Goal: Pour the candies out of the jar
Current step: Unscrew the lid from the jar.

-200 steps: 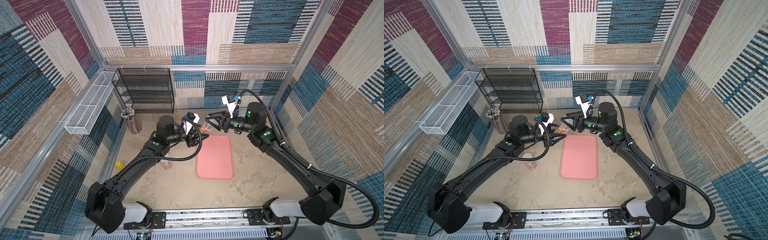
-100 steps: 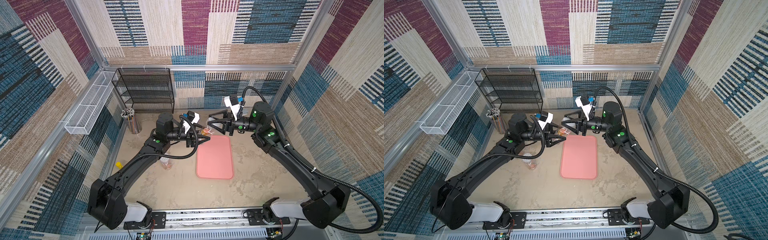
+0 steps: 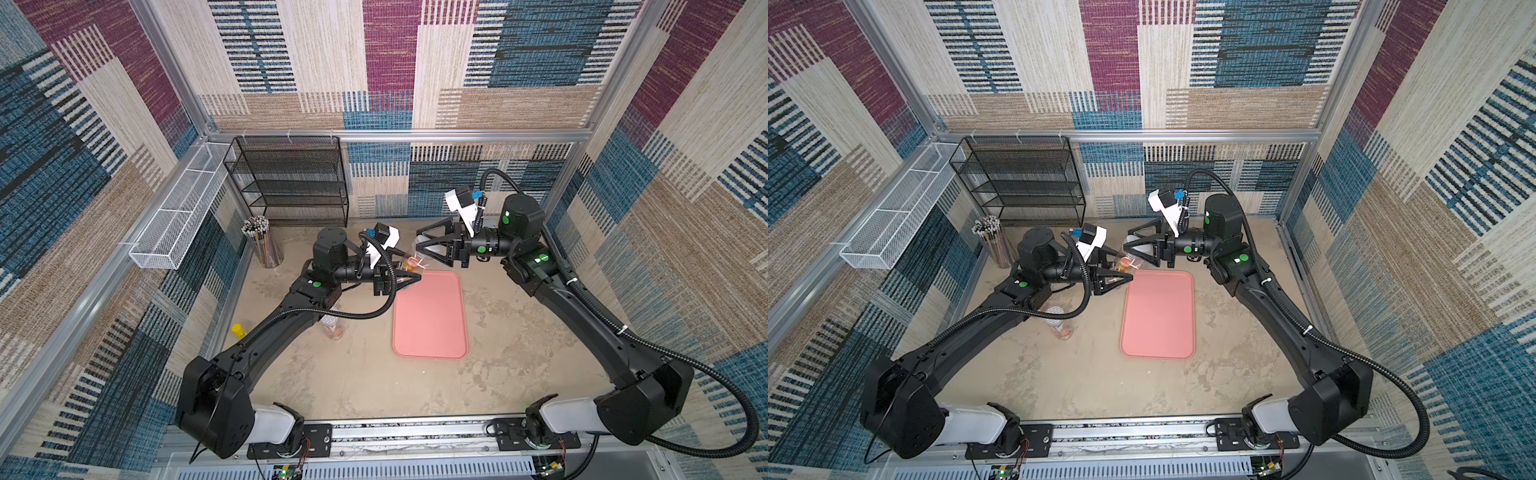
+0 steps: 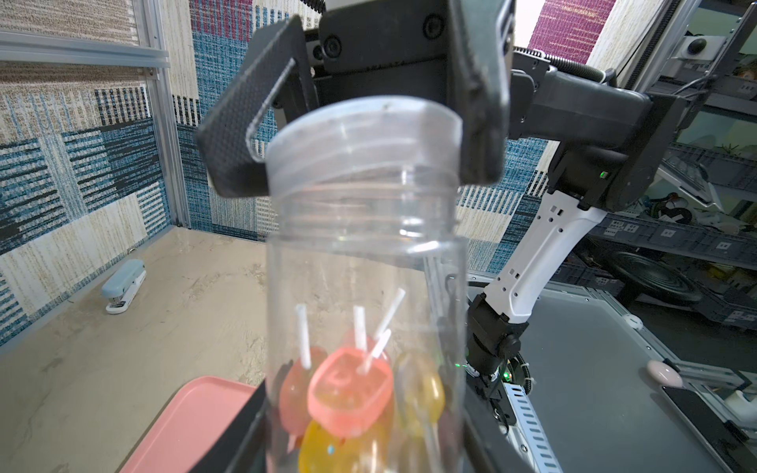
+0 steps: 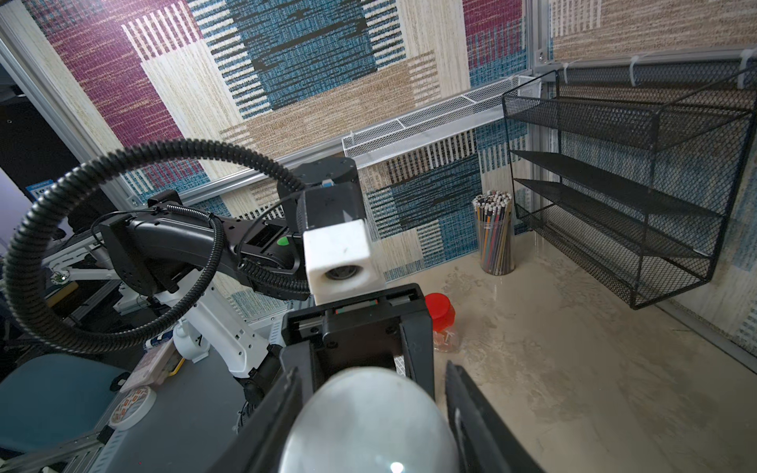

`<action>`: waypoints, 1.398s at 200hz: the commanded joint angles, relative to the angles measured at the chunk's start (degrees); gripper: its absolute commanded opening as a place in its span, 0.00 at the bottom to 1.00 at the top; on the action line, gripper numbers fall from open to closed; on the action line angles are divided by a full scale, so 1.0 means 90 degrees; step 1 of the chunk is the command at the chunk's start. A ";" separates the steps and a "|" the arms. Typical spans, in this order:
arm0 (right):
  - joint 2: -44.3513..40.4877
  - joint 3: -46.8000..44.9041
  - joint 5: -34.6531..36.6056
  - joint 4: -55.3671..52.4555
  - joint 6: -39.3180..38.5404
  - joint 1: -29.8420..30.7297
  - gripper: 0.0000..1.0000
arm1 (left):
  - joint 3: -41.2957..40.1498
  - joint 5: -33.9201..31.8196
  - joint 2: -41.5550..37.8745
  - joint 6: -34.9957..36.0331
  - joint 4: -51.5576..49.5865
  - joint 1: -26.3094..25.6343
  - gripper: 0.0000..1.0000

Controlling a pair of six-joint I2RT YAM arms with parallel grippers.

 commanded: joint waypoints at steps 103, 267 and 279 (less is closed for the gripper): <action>0.0153 0.0615 0.0078 -0.0708 -0.0969 -0.0026 0.35 | -0.0164 -0.0028 -0.0047 -0.0037 -0.0171 0.0007 0.00; 0.0109 0.0689 0.1190 -0.0932 -0.0538 -0.0097 0.35 | -0.0064 -0.0745 -0.0008 0.0126 -0.0611 0.0017 0.00; 0.0039 0.0590 0.1260 -0.0831 -0.0545 -0.0097 0.35 | -0.0054 -0.0725 0.0002 0.0112 -0.0585 0.0018 0.00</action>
